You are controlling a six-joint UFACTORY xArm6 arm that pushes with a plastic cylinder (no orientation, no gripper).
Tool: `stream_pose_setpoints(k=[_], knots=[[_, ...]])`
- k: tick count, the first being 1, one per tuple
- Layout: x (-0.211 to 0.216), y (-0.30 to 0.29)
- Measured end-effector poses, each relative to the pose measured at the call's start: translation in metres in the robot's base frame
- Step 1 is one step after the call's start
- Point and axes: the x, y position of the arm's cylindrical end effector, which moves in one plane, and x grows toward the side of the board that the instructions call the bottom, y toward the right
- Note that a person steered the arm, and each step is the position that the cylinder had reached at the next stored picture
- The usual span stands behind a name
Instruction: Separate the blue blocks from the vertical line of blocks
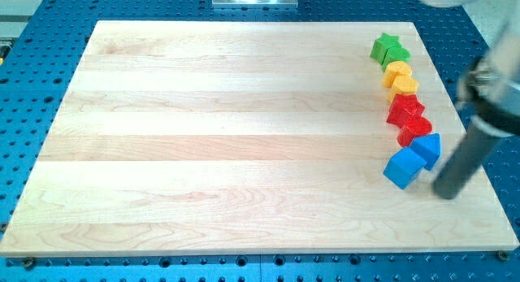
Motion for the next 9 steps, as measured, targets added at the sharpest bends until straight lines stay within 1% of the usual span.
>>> stream_pose_setpoints(k=[1,2,3,4,5,6,8,9], knots=[[-0.04,0.019],[-0.052,0.0],[-0.039,-0.03],[-0.024,-0.076],[-0.018,-0.09],[-0.043,-0.062],[-0.042,-0.129],[-0.052,-0.158]])
